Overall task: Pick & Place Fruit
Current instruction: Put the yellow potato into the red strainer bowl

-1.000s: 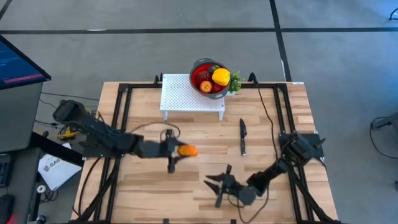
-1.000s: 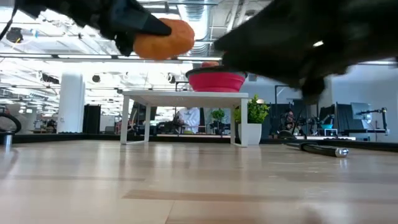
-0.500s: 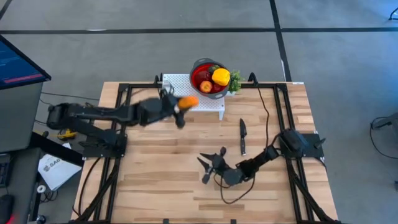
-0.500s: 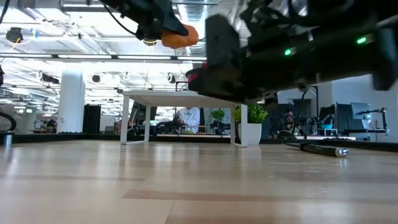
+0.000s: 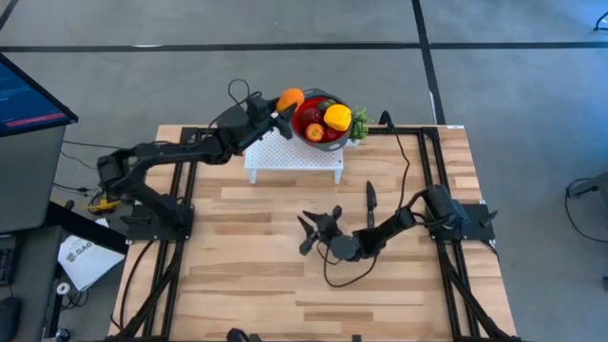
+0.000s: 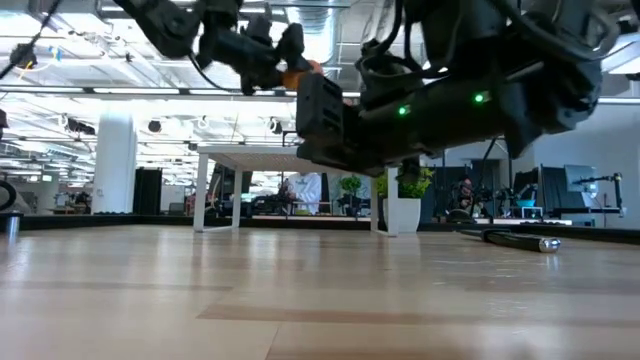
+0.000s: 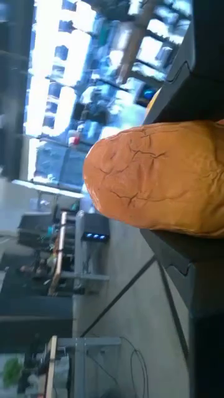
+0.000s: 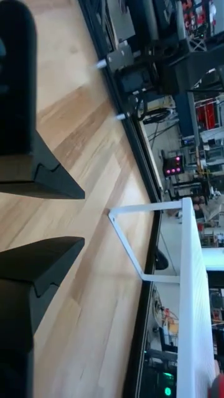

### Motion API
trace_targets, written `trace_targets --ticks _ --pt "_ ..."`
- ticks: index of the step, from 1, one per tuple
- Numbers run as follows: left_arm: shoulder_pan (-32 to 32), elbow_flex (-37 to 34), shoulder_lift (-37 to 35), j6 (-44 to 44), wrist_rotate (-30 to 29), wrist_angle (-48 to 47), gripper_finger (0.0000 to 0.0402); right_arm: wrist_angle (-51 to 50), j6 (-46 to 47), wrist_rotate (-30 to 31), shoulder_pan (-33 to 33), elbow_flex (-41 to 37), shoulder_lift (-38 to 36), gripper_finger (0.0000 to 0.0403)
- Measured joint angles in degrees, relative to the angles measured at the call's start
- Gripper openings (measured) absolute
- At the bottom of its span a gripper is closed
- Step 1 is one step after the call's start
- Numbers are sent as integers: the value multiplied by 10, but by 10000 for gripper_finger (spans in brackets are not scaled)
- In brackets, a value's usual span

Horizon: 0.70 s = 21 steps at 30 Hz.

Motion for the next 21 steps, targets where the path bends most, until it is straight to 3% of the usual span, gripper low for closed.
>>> trace_targets --ticks 9,21 --pt "17 0 96 -45 0 110 226 -3 -39 -23 -37 0 0 102" --pt "16 0 109 -45 0 113 262 -16 -39 -27 -44 0 0 102"
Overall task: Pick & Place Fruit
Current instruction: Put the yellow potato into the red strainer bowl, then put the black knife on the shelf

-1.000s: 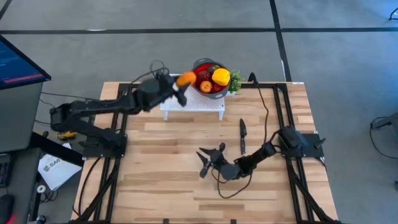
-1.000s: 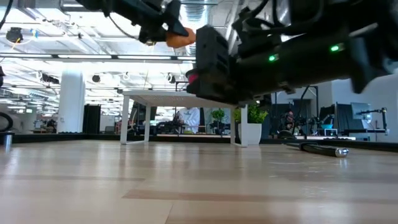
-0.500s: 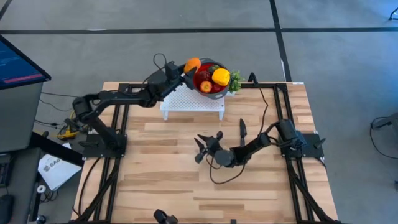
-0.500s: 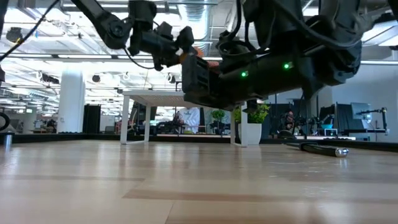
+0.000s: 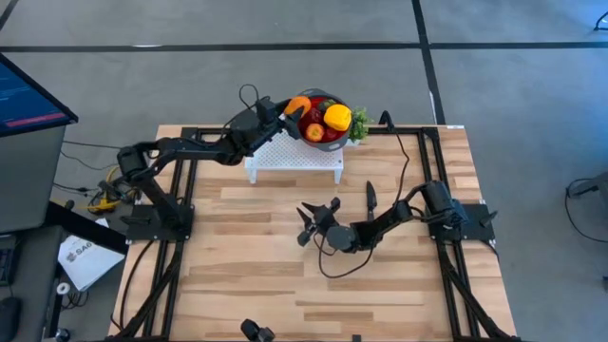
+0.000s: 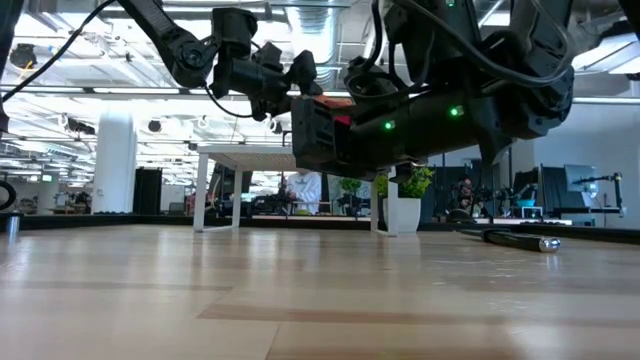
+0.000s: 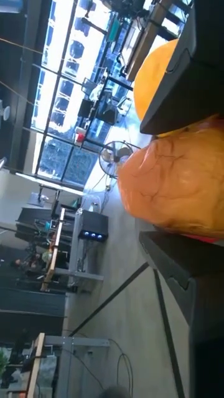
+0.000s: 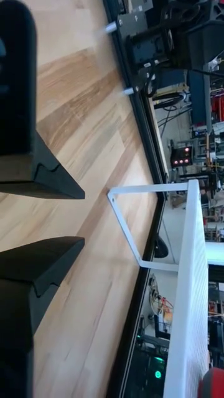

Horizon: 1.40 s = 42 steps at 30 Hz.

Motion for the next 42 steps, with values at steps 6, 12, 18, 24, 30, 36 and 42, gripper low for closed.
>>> trace_targets --ticks 6,12,18,24,30,36,42 --pt "-3 0 0 -22 1 -1 266 0 0 0 -1 0 0 102" --pt "-5 0 0 -56 60 -1 265 -1 0 0 -1 0 0 102" --pt "-9 0 0 -64 62 -3 264 -1 0 0 0 0 0 102" --pt "-10 0 0 -23 70 -5 264 -2 0 0 3 0 0 102" --pt "-10 0 -2 9 110 -7 284 -2 0 0 4 0 0 102" --pt "-8 0 -3 22 113 -10 318 -3 0 0 6 0 0 102" --pt "-8 0 -3 35 124 -10 343 -3 0 0 14 0 0 102"
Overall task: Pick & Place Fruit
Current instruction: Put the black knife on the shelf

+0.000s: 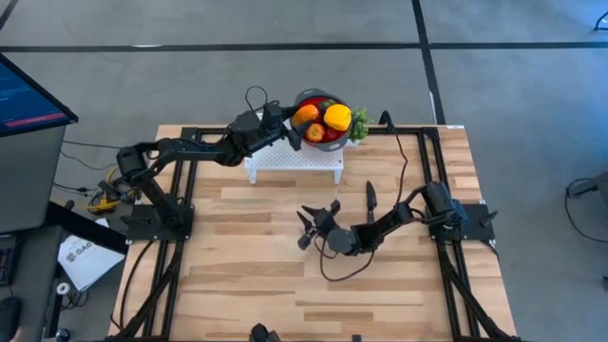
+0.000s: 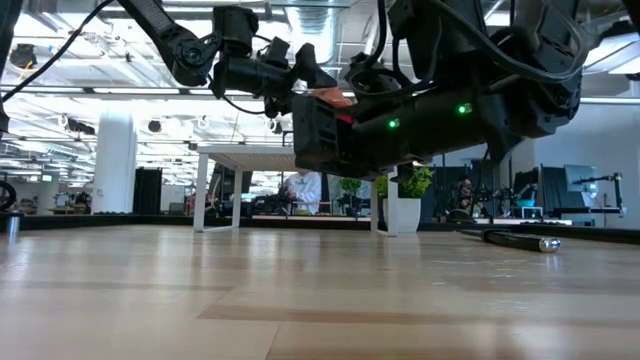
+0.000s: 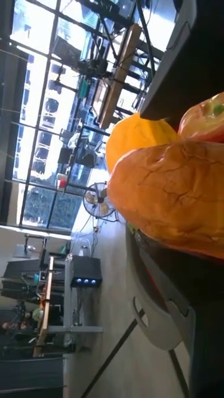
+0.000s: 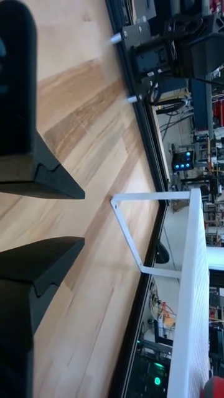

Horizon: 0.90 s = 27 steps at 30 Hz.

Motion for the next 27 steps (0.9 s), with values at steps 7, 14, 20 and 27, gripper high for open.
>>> trace_targets --ticks 7,14,20,27 --pt "0 0 -24 28 0 -18 353 0 0 0 6 0 0 102" --pt "-5 0 -95 105 4 -85 345 -1 0 0 5 0 0 102" --pt "-53 -31 -186 265 43 -202 329 -1 0 0 5 0 0 102" --pt "-123 -147 -301 294 124 -285 308 -7 0 0 5 0 0 102"
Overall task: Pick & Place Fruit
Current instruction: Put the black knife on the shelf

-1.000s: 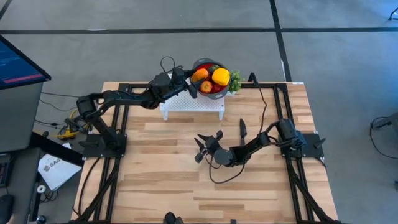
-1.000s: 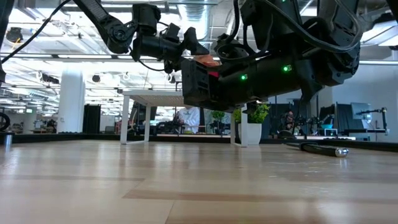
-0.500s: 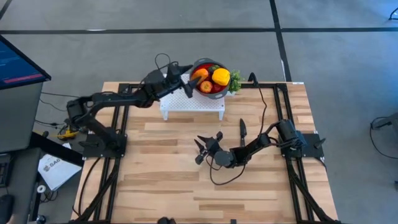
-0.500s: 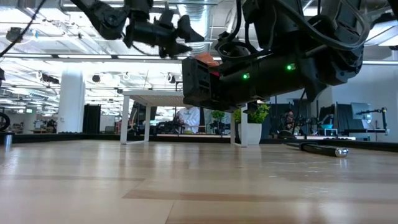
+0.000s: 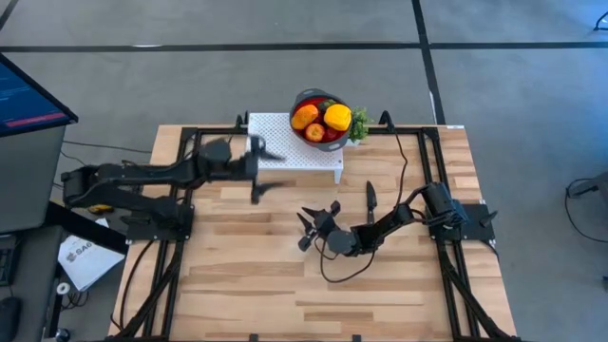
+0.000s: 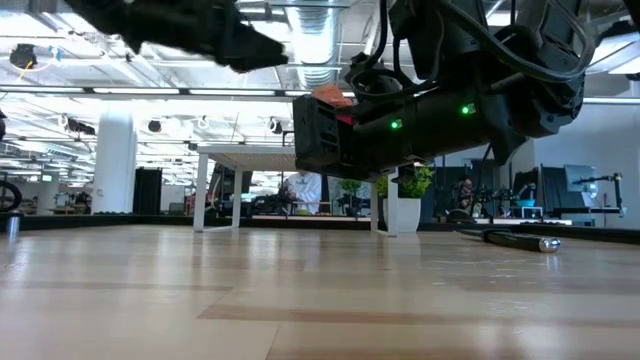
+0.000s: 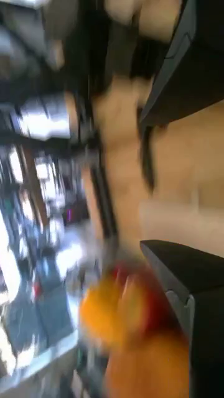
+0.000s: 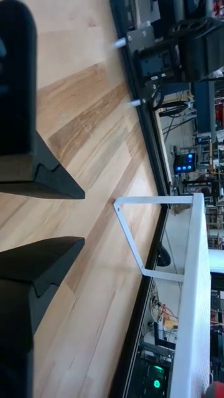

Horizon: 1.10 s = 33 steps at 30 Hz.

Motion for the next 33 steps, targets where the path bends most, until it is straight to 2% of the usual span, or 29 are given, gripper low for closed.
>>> trace_targets --ticks 4,7,10,13,15,17,21,27,30,33 --pt "-37 -79 -42 -84 65 3 299 -12 0 -1 -4 0 0 102" --pt "-71 -137 -49 -153 69 10 295 -21 -8 -57 -15 0 0 102" --pt "-115 -185 -39 -220 32 31 290 -18 -50 -121 -26 0 0 102" --pt "-163 -221 -23 -273 -29 50 285 -67 -84 -147 -28 -1 -37 102" --pt "-191 -237 -10 -303 -69 63 282 -148 -93 -155 -23 0 -85 102" --pt "-219 -251 5 -328 -102 79 279 -271 -85 -169 -15 1 -143 102" --pt "-253 -260 44 -352 -147 111 275 -530 14 -209 2 9 -270 102" --pt "-264 -261 126 -355 -162 220 273 -850 266 -286 19 11 -414 108" --pt "-263 -261 172 -354 -163 291 273 -976 397 -287 31 11 -447 131" --pt "-262 -261 215 -353 -164 350 273 -1047 489 -300 45 5 -446 175"
